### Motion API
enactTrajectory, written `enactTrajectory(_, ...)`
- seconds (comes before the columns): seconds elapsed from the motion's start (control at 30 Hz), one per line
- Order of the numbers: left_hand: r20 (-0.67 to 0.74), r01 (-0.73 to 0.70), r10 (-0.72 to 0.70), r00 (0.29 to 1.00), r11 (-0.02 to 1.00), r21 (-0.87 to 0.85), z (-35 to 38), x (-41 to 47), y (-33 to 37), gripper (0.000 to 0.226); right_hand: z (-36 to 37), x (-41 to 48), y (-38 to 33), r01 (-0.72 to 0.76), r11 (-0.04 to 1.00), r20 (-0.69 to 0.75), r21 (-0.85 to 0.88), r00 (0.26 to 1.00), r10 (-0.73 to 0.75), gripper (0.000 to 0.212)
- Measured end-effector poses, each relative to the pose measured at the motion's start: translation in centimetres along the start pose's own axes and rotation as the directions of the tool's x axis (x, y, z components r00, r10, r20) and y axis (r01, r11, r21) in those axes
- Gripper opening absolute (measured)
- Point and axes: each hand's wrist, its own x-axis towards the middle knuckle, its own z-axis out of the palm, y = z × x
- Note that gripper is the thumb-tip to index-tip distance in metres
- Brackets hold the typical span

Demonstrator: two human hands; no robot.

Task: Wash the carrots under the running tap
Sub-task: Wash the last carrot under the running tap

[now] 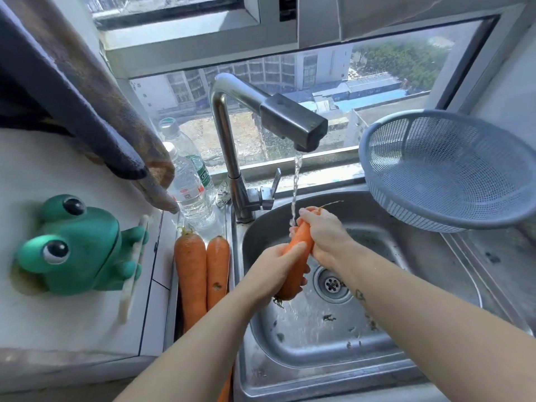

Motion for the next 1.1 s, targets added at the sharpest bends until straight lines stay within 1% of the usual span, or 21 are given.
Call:
enactTrajectory(0.03,0.027,0.005,-0.004,1.000,1.000,-0.019,-0.2,0.0,0.0,0.028,-0.2,0.0,0.0,-0.009,1.000,0.033,-0.005,0.999,0.009,0.017)
enactTrajectory(0.1,0.090,0.018,-0.010,0.996,0.997,-0.081,-0.6,0.0,0.1,0.028,-0.8,0.0,0.1,-0.051,0.999,0.152,-0.003,0.987,0.050,0.021)
enactTrajectory(0.13,0.110,0.028,-0.015,0.994,0.993,-0.117,-0.8,0.1,0.1,0.028,-1.1,-0.2,0.1,-0.073,0.997,0.222,-0.024,0.972,0.076,0.019)
enactTrajectory(0.2,0.141,0.054,-0.027,0.990,0.980,-0.192,-1.3,0.2,0.1,0.028,-1.8,-0.7,0.2,-0.069,0.993,0.351,-0.093,0.931,0.097,0.014)
enactTrajectory(0.23,0.165,0.067,-0.030,0.986,0.972,-0.224,-1.4,0.2,0.0,0.026,-2.0,-0.8,0.3,-0.059,0.992,0.404,-0.108,0.909,0.098,0.019)
enactTrajectory(0.33,0.248,0.099,-0.030,0.968,0.957,-0.272,-1.8,0.1,-0.2,0.029,-2.5,-0.9,0.4,-0.043,0.987,0.511,-0.153,0.852,0.116,0.052)
enactTrajectory(0.37,0.263,0.102,-0.028,0.964,0.958,-0.269,-1.8,0.1,-0.2,0.029,-2.6,-0.9,0.5,-0.025,0.983,0.522,-0.183,0.845,0.119,0.058)
enactTrajectory(0.4,0.262,0.095,-0.026,0.965,0.962,-0.256,-1.7,0.0,-0.3,0.029,-2.5,-0.9,0.6,0.001,0.976,0.513,-0.216,0.851,0.113,0.058)
enactTrajectory(0.43,0.246,0.080,-0.023,0.969,0.971,-0.226,-1.6,0.1,-0.3,0.029,-2.4,-0.9,0.7,0.034,0.968,0.486,-0.247,0.869,0.094,0.053)
enactTrajectory(0.5,0.198,0.036,-0.009,0.980,0.990,-0.136,-1.3,0.4,-0.1,0.035,-1.9,-0.6,1.0,0.094,0.951,0.380,-0.294,0.925,0.026,0.032)
enactTrajectory(0.53,0.176,0.023,-0.005,0.984,0.994,-0.103,-1.1,0.5,0.0,0.039,-1.8,-0.5,1.1,0.105,0.950,0.330,-0.294,0.944,-0.002,0.027)
enactTrajectory(0.57,0.151,0.022,-0.009,0.989,0.996,-0.081,-0.9,0.6,0.2,0.041,-1.7,-0.4,1.2,0.104,0.955,0.302,-0.278,0.953,-0.016,0.028)
enactTrajectory(0.6,0.125,0.021,-0.013,0.992,0.998,-0.064,-1.0,0.7,0.3,0.039,-1.6,-0.4,1.2,0.097,0.961,0.304,-0.259,0.953,-0.014,0.029)
enactTrajectory(0.67,0.101,0.025,-0.020,0.995,0.999,-0.047,-1.3,0.8,0.4,0.027,-1.6,-0.5,1.1,0.087,0.965,0.372,-0.246,0.928,0.011,0.033)
enactTrajectory(0.73,0.112,0.013,-0.007,0.994,0.998,-0.055,-1.4,0.9,0.4,0.012,-1.8,-0.6,0.7,0.110,0.949,0.442,-0.294,0.896,0.033,0.049)
enactTrajectory(0.77,0.114,0.002,0.004,0.994,0.998,-0.057,-1.3,0.8,0.5,0.012,-1.9,-0.6,0.5,0.121,0.945,0.453,-0.305,0.891,0.032,0.052)
enactTrajectory(0.87,0.100,-0.019,0.018,0.995,1.000,0.004,-1.1,0.9,0.8,0.020,-1.9,-0.7,0.1,0.093,0.957,0.406,-0.277,0.914,0.029,0.038)
enactTrajectory(0.93,0.100,-0.001,-0.002,0.995,1.000,0.030,-1.2,0.9,0.9,0.024,-2.0,-0.9,0.0,0.062,0.961,0.384,-0.268,0.922,0.048,0.033)
enactTrajectory(0.97,0.103,0.007,-0.010,0.995,1.000,0.027,-1.3,0.9,0.9,0.019,-2.2,-0.9,-0.2,0.043,0.965,0.405,-0.258,0.912,0.067,0.034)
enactTrajectory(1.03,0.107,0.032,-0.031,0.994,0.999,-0.008,-1.6,0.9,1.0,0.014,-2.7,-1.2,-1.0,-0.011,0.974,0.483,-0.225,0.867,0.121,0.038)
enactTrajectory(1.1,0.121,0.046,-0.044,0.992,0.999,-0.015,-1.6,0.9,1.1,0.014,-3.1,-1.3,-1.5,0.000,0.969,0.513,-0.246,0.848,0.131,0.041)
